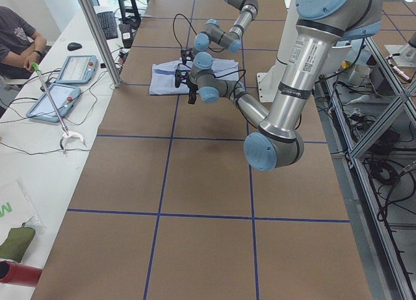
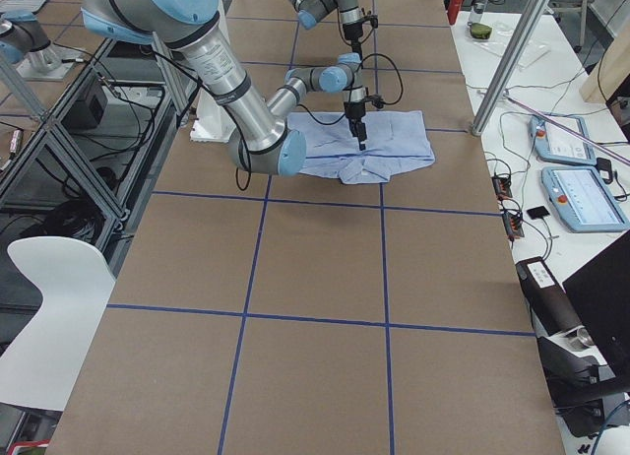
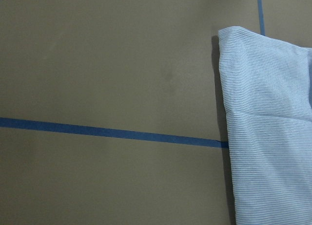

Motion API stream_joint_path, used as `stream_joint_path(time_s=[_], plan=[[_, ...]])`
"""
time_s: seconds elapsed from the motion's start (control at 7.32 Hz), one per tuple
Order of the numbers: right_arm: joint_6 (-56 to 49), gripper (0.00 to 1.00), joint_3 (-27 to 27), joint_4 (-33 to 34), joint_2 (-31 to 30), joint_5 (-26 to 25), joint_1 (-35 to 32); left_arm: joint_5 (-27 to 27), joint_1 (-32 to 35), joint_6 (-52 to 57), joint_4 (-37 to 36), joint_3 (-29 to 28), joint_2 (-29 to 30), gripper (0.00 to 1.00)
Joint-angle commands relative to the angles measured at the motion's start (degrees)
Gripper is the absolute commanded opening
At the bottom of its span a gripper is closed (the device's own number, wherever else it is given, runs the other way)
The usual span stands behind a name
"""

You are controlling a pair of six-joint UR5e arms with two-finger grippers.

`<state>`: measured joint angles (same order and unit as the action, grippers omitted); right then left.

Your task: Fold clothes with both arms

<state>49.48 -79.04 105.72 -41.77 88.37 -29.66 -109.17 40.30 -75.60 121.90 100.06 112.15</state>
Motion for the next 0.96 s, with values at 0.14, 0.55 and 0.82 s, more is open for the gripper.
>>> stream_joint_path(time_s=[0.14,0.55,0.82], plan=[[-1.3,1.0,-3.2,0.8,-2.7,0.0,-0.5,0.0,-0.3,-0.2,0.0,-0.2,0.2,1.0],[-5.9,1.0,-5.8,0.7,-5.9,0.3,-3.0,0.1,-0.5,-0.3,-0.3,-0.2,1.4,1.0],[-9.8,1.0,-8.7,0.0,-10.9,0.2,-5.0,0.2,-0.8,-0.9,-0.5,-0.2,2.3,1.0]])
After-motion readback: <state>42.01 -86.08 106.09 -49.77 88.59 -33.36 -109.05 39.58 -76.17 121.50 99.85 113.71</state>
